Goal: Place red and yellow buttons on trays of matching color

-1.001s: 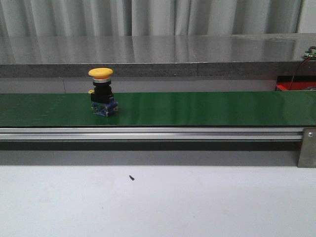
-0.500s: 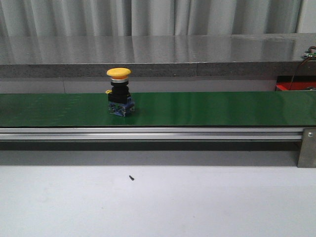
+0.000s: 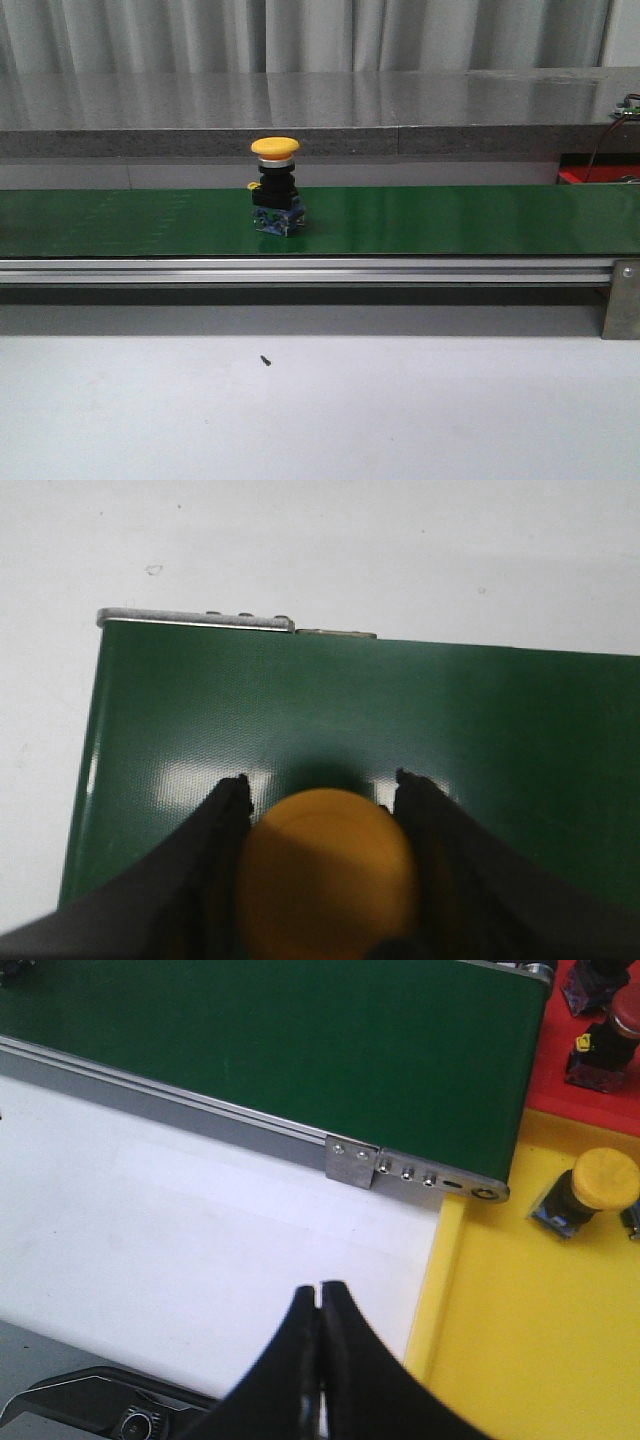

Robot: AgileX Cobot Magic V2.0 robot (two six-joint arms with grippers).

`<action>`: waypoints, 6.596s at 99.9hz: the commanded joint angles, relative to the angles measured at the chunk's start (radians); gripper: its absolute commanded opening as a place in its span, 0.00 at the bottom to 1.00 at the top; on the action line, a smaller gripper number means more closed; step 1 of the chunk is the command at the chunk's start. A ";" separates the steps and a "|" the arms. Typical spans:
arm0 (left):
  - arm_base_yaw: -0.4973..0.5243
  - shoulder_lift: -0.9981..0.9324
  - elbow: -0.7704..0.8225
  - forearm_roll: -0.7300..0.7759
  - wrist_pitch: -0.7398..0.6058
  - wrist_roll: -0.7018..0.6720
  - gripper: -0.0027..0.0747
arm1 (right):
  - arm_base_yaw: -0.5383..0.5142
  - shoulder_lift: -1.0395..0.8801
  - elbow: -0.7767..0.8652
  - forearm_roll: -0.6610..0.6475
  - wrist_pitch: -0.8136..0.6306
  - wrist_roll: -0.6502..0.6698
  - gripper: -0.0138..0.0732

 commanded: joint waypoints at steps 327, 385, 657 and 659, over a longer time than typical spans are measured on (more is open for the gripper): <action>-0.266 -1.295 0.814 -0.118 -0.324 0.042 0.01 | 0.252 0.834 -0.492 0.039 -0.211 -0.008 0.83; -0.266 -1.295 0.814 -0.118 -0.323 0.042 0.01 | 0.242 0.789 -0.565 -0.097 -0.066 0.071 0.35; -0.266 -1.295 0.814 -0.118 -0.322 0.042 0.01 | 0.185 0.585 -0.384 -0.035 -0.105 0.039 0.71; -0.266 -1.295 0.814 -0.118 -0.322 0.042 0.01 | 0.194 0.596 -0.394 -0.035 -0.102 0.039 0.71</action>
